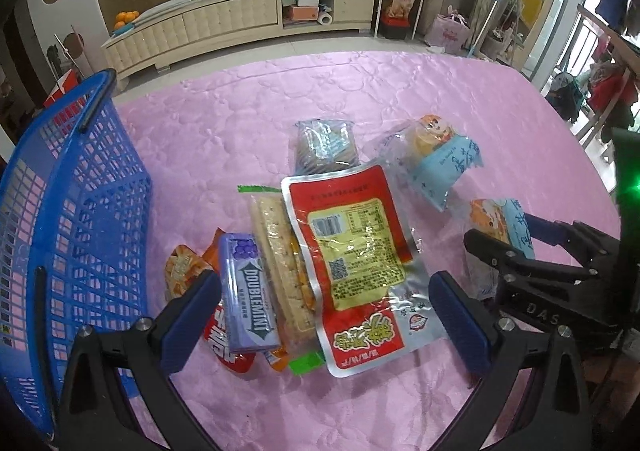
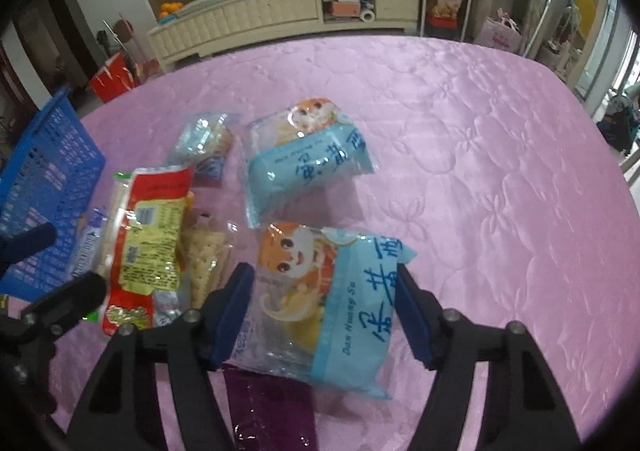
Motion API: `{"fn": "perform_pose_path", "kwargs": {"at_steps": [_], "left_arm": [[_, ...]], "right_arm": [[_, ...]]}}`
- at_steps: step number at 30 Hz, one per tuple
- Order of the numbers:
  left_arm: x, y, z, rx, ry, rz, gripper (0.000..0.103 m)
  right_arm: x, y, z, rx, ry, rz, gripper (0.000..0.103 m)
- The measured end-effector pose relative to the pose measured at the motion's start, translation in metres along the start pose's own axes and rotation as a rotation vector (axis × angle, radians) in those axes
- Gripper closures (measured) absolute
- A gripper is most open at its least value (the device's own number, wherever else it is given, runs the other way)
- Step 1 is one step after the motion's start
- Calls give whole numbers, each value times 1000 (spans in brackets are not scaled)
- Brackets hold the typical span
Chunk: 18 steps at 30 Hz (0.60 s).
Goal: Organize snacks
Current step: 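Reach the right gripper to a blue-and-white pastry bag and grasp it, then grasp the red-and-yellow snack packet with the left gripper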
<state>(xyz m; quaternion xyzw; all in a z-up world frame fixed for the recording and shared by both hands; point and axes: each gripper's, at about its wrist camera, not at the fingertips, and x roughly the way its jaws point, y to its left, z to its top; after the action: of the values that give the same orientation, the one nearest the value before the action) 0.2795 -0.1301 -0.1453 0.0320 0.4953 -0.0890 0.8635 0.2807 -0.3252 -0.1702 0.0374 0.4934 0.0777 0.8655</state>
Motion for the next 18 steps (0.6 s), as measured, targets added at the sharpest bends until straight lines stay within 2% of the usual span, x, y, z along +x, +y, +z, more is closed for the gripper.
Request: {"fn": "perform_pose_path", "kwargs": {"at_steps": [5, 9, 12, 18], "left_arm": [[3, 2, 3, -39, 34, -26, 1], [11, 0, 8, -55, 63, -33, 1], [19, -8, 10, -35, 75, -5, 1], [41, -27, 20, 20, 110, 65, 1]], "right_arm": [[-13, -12, -2, 14, -36, 69, 30], [-13, -11, -2, 25, -33, 89, 30], [-14, -16, -1, 45, -27, 114, 30], [-11, -32, 6, 81, -28, 97, 30]]}}
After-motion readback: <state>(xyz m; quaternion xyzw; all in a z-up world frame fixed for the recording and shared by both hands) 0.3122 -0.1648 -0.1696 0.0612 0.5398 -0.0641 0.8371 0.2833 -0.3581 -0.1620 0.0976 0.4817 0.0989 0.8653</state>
